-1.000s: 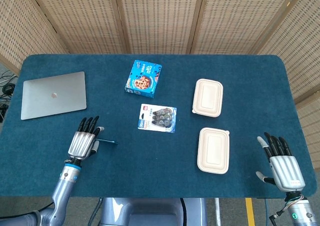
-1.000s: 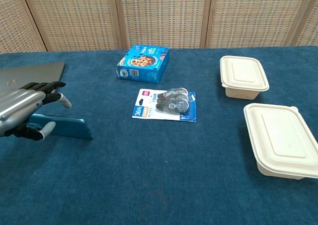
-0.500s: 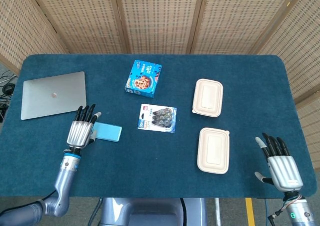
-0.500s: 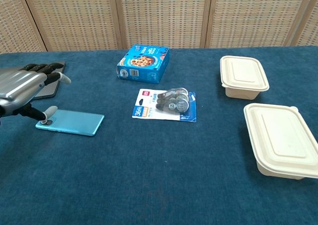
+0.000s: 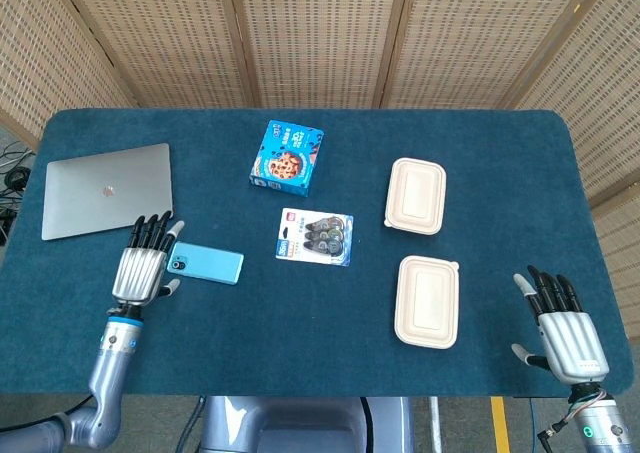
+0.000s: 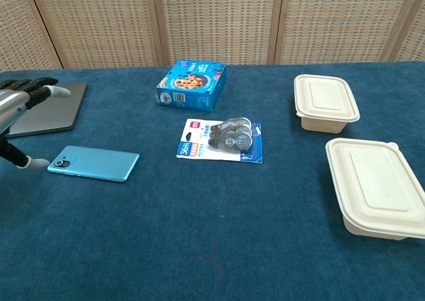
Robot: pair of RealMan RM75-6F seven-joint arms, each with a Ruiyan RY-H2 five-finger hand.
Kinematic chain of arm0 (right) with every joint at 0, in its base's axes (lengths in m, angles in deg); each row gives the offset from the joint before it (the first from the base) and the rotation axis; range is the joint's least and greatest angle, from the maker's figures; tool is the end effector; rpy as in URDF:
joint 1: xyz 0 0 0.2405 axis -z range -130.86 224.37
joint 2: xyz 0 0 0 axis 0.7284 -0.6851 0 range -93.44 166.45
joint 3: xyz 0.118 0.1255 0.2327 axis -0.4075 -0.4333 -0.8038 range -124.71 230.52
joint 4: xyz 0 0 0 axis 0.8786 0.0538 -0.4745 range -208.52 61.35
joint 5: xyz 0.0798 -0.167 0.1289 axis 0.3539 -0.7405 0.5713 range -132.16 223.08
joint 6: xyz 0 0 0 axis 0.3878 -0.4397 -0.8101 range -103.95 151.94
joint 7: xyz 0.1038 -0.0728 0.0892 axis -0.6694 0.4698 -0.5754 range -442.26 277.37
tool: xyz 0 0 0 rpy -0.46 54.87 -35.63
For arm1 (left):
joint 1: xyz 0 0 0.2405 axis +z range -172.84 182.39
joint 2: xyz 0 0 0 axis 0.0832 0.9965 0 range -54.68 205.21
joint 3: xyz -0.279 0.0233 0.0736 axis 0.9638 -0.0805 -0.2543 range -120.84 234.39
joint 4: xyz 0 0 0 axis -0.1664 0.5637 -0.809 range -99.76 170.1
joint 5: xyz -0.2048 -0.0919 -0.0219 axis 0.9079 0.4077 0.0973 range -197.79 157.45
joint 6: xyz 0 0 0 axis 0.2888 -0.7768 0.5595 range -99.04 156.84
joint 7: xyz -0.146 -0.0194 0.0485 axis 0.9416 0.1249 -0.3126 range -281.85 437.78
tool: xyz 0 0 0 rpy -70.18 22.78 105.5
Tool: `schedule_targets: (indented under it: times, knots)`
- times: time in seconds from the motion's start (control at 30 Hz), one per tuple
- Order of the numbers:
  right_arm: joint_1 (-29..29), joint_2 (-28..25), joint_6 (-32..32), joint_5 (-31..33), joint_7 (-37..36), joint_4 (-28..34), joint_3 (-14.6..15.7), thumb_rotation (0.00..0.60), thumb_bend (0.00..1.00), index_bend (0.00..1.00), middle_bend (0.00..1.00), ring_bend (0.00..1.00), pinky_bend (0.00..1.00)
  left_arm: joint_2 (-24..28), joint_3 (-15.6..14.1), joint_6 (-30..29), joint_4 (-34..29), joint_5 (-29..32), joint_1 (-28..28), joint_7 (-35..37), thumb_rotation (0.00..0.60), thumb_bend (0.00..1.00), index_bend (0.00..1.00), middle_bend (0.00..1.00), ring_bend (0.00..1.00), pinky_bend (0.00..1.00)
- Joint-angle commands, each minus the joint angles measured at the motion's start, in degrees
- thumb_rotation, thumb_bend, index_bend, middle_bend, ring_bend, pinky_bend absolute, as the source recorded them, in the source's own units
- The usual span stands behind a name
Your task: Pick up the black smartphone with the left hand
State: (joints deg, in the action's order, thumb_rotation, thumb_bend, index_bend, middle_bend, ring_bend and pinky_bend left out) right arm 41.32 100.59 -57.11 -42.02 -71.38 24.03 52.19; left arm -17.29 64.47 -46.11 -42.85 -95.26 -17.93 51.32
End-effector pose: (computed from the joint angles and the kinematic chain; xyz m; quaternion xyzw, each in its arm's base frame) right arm -0.3280 -0.1879 0.1341 0.6487 -0.3744 0.3368 0.5706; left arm -0.2746 0.3069 -0.0065 -0.6664 -0.3160 -0.3474 0.5792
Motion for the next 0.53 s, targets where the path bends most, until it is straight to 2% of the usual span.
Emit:
schedule_targets:
  times: [0.03, 0.17, 0.27, 0.43, 0.53]
  knots:
    - [0.0, 0.1, -0.1, -0.2, 0.3, 0.0, 0.1, 0.600, 0.05, 0.01, 0.00, 0.00, 0.00, 8.1, -3.0, -1.9, -9.2, 0.7, 4.2, -1.0, 0.600, 0.00, 0.04, 0.00, 0.00, 0.00]
    - [0.1, 0.3, -0.4, -0.5, 1.1, 0.0, 0.2, 0.600, 0.05, 0.01, 0.00, 0.00, 0.00, 14.6, -5.8, -3.0, -15.5, 1.6, 7.0, -3.8, 0.600, 0.00, 0.01, 0.00, 0.00, 0.00]
    - [0.1, 0.4, -0.6, -0.9, 1.8, 0.1, 0.3, 0.600, 0.05, 0.01, 0.00, 0.00, 0.00, 17.7, -7.6, -4.4, -18.4, 1.7, 9.2, -3.3, 0.600, 0.00, 0.00, 0.00, 0.00, 0.00]
    - [0.1, 0.6, -0.5, -1.2, 2.4, 0.3, 0.4, 0.600, 0.05, 0.01, 0.00, 0.00, 0.00, 21.1, -10.1, -6.3, -21.0, 0.2, 11.6, -3.7, 0.600, 0.00, 0.00, 0.00, 0.00, 0.00]
    - [0.1, 0.6, -0.7, -1.5, 2.5, 0.4, 0.5, 0.600, 0.05, 0.01, 0.00, 0.00, 0.00, 22.1, -10.6, -8.1, -22.0, -1.3, 12.7, -3.5, 0.600, 0.00, 0.00, 0.00, 0.00, 0.00]
